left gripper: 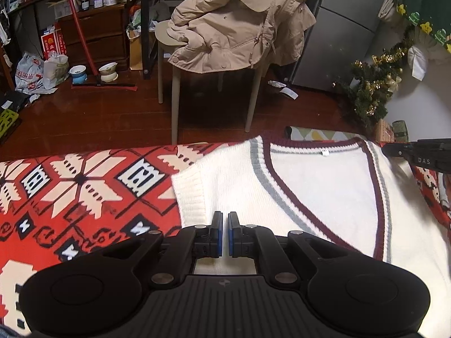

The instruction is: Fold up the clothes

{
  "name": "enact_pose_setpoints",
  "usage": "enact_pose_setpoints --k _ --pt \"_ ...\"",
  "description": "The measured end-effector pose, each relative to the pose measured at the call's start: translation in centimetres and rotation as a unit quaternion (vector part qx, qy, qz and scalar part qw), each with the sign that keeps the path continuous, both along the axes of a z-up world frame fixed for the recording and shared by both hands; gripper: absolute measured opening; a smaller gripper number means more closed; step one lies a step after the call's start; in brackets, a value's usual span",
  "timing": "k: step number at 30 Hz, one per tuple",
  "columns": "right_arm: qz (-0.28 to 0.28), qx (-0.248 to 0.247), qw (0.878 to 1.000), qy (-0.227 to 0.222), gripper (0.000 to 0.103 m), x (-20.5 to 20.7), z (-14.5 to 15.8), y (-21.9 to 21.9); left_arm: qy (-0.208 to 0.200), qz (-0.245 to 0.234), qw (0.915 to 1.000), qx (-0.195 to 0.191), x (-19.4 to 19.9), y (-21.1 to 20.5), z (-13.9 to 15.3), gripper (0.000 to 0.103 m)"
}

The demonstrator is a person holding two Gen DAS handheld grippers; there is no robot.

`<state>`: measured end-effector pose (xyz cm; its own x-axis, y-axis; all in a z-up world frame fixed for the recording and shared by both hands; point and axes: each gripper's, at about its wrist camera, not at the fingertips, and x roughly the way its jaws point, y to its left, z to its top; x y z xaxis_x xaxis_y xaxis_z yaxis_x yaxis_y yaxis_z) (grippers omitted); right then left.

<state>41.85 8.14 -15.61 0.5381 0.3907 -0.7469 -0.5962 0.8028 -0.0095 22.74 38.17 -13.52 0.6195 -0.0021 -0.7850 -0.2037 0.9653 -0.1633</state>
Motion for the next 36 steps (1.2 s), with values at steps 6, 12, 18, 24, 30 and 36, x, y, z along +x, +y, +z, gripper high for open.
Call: enact_pose_setpoints --k 6,12,18,24,30,36 --pt "-0.008 0.007 1.0 0.006 0.004 1.1 -0.1 0.6 -0.002 0.003 0.9999 -0.009 1.6 0.8 -0.3 0.005" --pt "-0.015 0.017 1.0 0.016 0.003 1.0 0.0 0.1 0.005 0.029 0.9989 -0.035 5.0 2.7 -0.1 0.003" --pt "-0.021 0.019 0.999 0.024 0.003 1.1 0.3 0.0 0.013 0.041 0.9983 -0.038 5.3 3.3 0.5 0.004" --pt "-0.011 0.042 0.999 0.027 0.007 -0.9 2.4 -1.2 0.024 0.004 0.9989 -0.041 1.6 2.5 1.2 0.004" --pt "0.012 0.016 0.998 0.054 0.007 -4.1 2.5 -3.2 0.039 -0.03 0.9984 -0.028 -1.6 1.5 1.2 0.002" --pt "0.009 0.009 0.999 0.05 0.009 -3.7 1.3 -3.6 0.023 -0.016 0.9993 -0.027 -0.1 2.2 0.3 0.004"
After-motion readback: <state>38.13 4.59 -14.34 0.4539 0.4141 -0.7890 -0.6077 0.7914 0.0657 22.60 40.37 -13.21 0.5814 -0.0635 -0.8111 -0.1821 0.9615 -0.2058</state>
